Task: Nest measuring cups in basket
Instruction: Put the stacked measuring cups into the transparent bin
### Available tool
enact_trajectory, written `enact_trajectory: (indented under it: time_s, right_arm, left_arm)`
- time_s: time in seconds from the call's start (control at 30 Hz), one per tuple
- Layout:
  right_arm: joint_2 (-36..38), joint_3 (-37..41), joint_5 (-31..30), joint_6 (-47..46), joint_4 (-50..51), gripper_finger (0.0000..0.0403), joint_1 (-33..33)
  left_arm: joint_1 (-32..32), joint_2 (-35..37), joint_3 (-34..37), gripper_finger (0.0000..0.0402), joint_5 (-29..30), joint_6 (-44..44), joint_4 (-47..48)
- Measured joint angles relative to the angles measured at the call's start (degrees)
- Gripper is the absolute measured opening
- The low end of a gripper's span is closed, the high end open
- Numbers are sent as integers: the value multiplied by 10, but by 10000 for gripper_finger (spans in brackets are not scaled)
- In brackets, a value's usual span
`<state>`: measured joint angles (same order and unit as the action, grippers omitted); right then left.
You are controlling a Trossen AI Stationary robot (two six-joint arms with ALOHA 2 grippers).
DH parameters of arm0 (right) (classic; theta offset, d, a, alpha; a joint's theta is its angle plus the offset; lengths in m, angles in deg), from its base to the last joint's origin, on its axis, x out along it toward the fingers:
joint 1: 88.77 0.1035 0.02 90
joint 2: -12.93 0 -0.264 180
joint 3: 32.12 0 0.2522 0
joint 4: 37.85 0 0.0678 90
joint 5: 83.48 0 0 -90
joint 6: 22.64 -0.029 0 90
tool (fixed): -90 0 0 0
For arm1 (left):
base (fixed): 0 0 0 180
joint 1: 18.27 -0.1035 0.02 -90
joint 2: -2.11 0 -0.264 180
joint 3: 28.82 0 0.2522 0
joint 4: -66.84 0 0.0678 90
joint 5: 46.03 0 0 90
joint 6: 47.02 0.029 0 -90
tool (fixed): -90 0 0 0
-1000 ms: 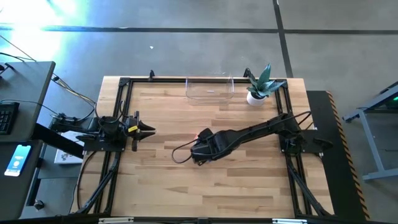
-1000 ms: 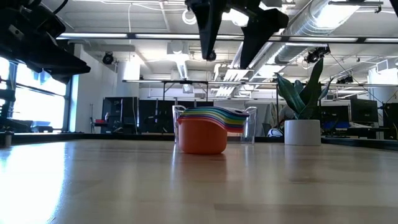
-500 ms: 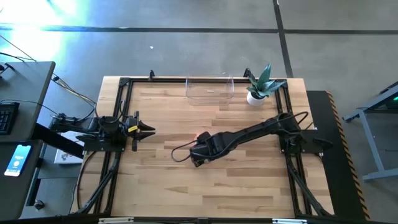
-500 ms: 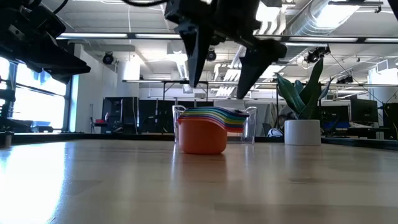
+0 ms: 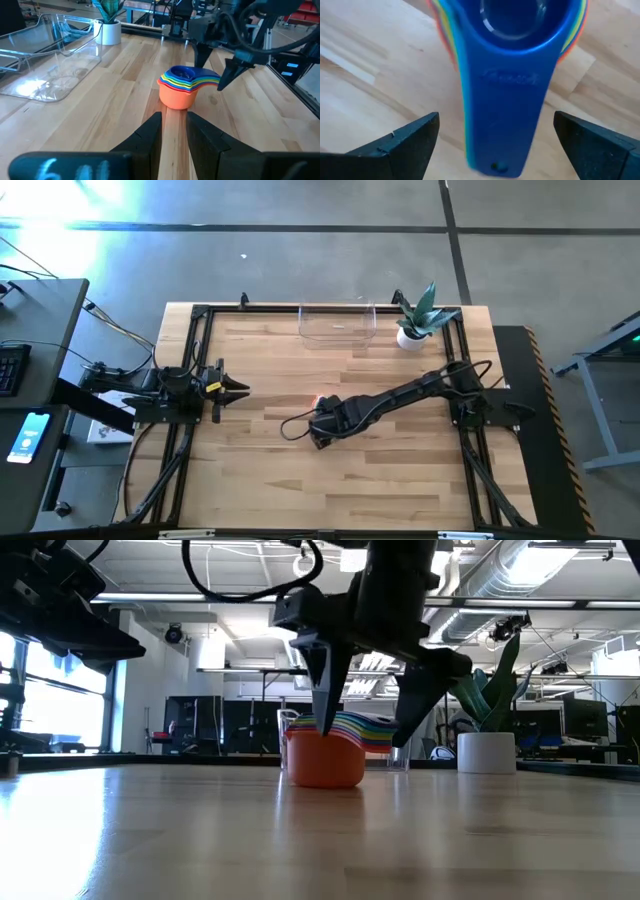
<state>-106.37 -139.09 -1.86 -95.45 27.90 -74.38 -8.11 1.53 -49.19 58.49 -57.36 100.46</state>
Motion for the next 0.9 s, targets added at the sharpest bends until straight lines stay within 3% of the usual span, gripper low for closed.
enact_trajectory:
  time_s: [0.17,0.9]
  right_arm:
    - [0,4,0,19,-1,375,-14]
    - [0,4,36,18,-1,235,-35]
  left_arm:
    - [0,0,0,78,0,0,0]
    - [0,0,0,78,0,0,0]
